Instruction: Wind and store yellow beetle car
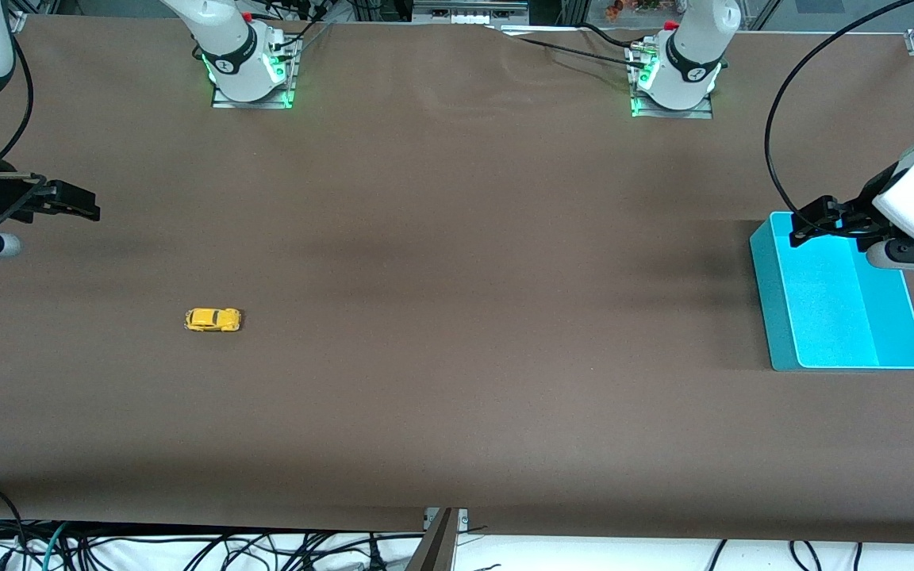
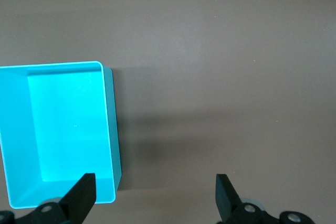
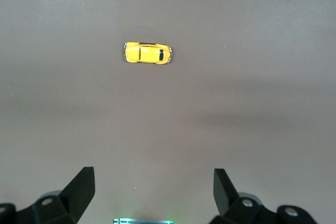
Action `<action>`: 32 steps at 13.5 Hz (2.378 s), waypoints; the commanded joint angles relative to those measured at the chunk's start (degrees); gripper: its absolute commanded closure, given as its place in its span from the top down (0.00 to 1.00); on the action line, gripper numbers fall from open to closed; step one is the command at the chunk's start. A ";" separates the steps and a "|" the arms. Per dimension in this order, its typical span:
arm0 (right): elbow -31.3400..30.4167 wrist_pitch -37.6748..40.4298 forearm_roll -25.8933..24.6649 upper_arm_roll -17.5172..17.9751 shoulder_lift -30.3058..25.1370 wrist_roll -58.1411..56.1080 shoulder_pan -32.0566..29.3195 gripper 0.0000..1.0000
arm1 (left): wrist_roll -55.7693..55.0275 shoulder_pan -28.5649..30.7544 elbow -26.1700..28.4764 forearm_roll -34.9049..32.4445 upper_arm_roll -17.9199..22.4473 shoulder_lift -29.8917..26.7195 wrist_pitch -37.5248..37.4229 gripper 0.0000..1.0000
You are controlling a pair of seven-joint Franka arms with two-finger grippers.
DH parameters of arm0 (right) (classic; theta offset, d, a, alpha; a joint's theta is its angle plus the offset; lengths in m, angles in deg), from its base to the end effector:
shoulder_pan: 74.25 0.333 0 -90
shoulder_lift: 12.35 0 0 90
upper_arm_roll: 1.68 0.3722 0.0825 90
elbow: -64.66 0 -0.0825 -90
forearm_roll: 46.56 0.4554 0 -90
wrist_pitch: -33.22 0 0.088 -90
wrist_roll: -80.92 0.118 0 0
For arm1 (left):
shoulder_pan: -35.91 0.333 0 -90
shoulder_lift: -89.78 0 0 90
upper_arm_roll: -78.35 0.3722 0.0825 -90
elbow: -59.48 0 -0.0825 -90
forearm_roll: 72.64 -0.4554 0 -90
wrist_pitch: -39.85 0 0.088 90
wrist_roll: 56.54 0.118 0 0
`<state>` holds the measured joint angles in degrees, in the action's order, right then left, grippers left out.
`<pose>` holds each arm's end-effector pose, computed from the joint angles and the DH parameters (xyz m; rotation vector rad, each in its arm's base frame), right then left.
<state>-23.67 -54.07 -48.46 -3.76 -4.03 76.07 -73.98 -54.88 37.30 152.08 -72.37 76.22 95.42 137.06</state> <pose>0.6646 -0.0235 0.5880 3.1010 0.0840 -0.2569 0.6670 -0.0080 0.5922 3.1323 -0.0644 -0.0280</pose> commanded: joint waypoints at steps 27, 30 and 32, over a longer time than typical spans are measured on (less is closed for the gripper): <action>1.15 0.19 0.23 0.06 0.47 -0.07 -0.45 1.00 | 0.02 0.19 -1.81 -1.24 -0.42 -0.10 -3.16 1.00; 1.15 0.19 0.23 0.06 0.47 -0.16 -0.45 1.00 | 0.02 0.28 -1.81 -1.06 -0.42 -0.10 -3.25 1.00; 1.15 0.19 0.14 0.15 0.56 -0.33 -0.36 1.00 | 0.02 0.28 -1.81 -0.97 -0.42 -0.10 -3.16 1.00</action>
<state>-23.67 -54.08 -48.46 -3.78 -3.96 76.06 -74.09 -54.88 37.32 151.34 -72.37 76.00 95.42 135.11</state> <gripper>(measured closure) 0.000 0.000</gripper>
